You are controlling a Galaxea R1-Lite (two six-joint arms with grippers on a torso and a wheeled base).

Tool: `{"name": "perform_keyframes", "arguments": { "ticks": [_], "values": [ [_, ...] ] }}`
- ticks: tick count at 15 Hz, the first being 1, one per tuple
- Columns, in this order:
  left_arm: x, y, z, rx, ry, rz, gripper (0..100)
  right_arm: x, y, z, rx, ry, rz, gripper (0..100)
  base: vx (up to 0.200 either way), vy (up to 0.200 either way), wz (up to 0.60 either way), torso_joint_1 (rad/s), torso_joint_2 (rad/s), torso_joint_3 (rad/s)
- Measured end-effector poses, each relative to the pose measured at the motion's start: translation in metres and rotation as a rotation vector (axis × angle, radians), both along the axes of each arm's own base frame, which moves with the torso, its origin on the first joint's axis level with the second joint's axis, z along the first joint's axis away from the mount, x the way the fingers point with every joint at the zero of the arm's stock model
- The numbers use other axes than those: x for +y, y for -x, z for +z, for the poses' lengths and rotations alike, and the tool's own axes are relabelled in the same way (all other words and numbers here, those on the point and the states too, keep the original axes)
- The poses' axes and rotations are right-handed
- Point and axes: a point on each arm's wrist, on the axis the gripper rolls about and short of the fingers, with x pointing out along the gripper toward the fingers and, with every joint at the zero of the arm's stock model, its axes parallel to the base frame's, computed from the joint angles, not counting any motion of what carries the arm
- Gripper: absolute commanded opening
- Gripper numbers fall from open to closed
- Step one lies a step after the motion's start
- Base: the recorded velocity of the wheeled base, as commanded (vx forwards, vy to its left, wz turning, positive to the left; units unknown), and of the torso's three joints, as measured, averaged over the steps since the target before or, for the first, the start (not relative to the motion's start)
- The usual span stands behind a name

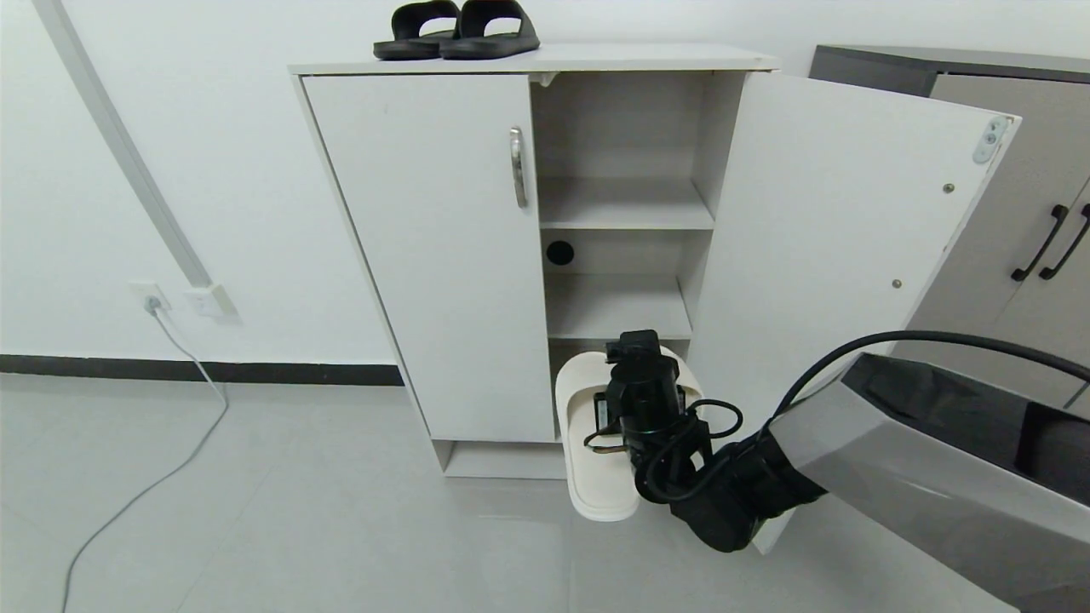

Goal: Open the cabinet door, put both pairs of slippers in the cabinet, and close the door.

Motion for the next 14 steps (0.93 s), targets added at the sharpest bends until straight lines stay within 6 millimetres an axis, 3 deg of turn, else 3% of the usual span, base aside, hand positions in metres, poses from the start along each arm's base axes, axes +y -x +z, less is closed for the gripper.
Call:
{"name": "perform_keyframes", "arguments": {
  "ticks": [4,10,14],
  "values": [
    [0.0,0.0,0.0,0.0,0.0,0.0,0,0.009,-0.009,-0.004,-0.009,0.001,0.001,0,0.0,0.0,0.0,-0.001,0.0,-0.029],
    [0.0,0.0,0.0,0.0,0.0,0.0,0,0.011,-0.014,-0.008,-0.003,0.006,-0.003,0,0.0,0.0,0.0,0.002,0.0,-0.189],
    [0.0,0.0,0.0,0.0,0.0,-0.001,0,0.011,-0.013,0.001,-0.04,-0.001,-0.056,0,0.0,0.0,0.0,0.005,0.0,-0.198]
  ]
}}
